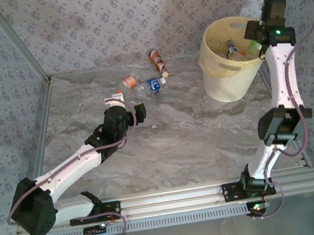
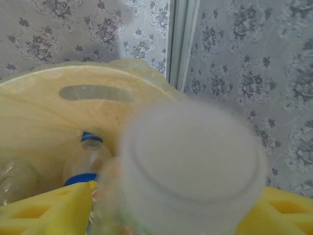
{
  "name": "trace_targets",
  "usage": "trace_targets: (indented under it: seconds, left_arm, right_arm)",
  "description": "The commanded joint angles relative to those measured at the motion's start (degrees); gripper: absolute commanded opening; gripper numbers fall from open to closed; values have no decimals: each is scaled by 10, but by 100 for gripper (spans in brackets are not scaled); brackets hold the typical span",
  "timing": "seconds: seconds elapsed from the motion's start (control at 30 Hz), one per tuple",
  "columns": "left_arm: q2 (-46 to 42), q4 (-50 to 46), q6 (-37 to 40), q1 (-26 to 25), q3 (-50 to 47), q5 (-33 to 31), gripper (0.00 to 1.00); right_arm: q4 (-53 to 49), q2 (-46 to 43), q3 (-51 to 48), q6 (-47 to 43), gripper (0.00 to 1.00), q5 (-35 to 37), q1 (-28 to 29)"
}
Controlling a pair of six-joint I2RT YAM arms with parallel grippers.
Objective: Put the plastic bottles in the bin
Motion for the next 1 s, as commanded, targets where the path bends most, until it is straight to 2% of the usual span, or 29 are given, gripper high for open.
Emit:
trace_targets:
  seconds: [0.0, 0.07, 0.33, 0.4, 0.47, 0.6, 0.8, 0.97]
  left_arm:
    - [-13, -9, -13, 5, -5, -13, 98]
    - [-13, -11, -16, 8, -6, -14, 98]
    - [9, -15, -23, 21, 1, 3, 98]
    - [18, -18, -25, 25, 8, 10, 98]
    - [25, -20, -26, 26, 13, 15, 98]
    - [33, -20, -28, 27, 19, 20, 98]
    - [32, -27, -31, 28, 17, 18, 98]
    - [34, -30, -31, 30, 20, 18, 98]
  right_arm:
    - [-67, 22, 69, -19, 90, 6, 18]
    - [-45, 6, 58, -9, 100, -30, 20]
    - [134, -139, -144, 32, 100, -173, 5]
    - [168, -162, -182, 38, 100, -180, 2]
    - [169, -161, -191, 44, 100, -199, -8]
    - [160, -125, -179, 87, 100, -316, -32]
    - [140, -76, -158, 120, 100, -433, -23]
    - [172, -88, -170, 127, 100, -449, 5]
